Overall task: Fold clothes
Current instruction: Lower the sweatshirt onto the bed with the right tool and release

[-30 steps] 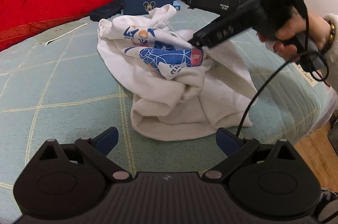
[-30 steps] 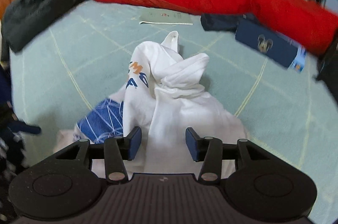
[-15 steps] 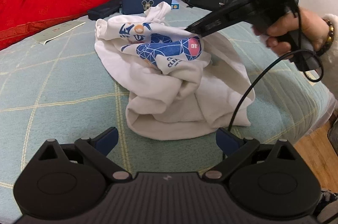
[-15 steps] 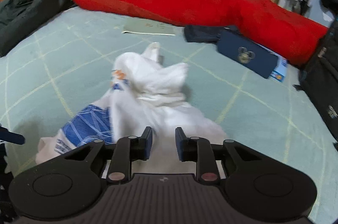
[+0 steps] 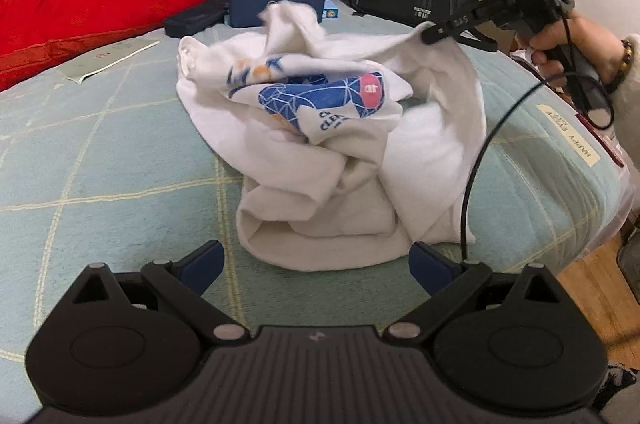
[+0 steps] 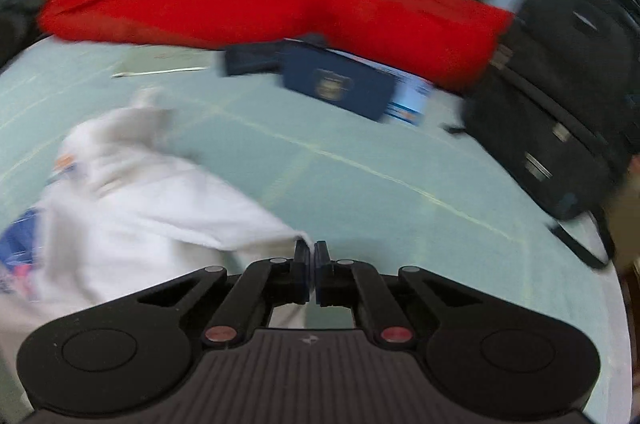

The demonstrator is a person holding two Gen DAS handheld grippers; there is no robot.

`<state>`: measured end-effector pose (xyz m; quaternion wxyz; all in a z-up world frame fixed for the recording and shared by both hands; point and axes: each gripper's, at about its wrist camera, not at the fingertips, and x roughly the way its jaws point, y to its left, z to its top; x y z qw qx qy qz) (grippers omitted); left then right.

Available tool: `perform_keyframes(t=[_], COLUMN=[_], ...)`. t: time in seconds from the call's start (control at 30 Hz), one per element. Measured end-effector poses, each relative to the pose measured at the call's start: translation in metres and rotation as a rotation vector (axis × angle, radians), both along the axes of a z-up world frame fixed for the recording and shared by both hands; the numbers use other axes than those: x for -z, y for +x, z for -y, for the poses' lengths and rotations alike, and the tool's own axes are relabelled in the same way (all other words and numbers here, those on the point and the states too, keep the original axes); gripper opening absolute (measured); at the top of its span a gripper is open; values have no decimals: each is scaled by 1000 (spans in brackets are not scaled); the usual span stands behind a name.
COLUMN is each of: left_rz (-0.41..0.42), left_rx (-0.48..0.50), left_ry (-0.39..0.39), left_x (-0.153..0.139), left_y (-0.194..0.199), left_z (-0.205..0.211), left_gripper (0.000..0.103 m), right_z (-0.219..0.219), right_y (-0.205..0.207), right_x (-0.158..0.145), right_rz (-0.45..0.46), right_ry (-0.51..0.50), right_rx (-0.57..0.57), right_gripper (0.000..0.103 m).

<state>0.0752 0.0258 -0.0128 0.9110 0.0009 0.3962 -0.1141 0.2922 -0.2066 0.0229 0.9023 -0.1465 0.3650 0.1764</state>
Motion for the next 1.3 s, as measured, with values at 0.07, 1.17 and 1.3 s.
perform_keyframes(t=[0.07, 1.17, 1.3], left_rz=[-3, -40, -52], left_rx=[1, -2, -2], left_ry=[2, 0, 3], left_x=[1, 8, 11], left_y=[0, 19, 24], left_z=[0, -5, -6], left_gripper=[99, 99, 99], right_z=[21, 4, -31], right_y=[15, 118, 137], right_x=[4, 27, 50], right_rz=[-28, -154, -198], right_ry=[20, 124, 75], right_rx=[58, -56, -136], right_gripper=[5, 32, 32])
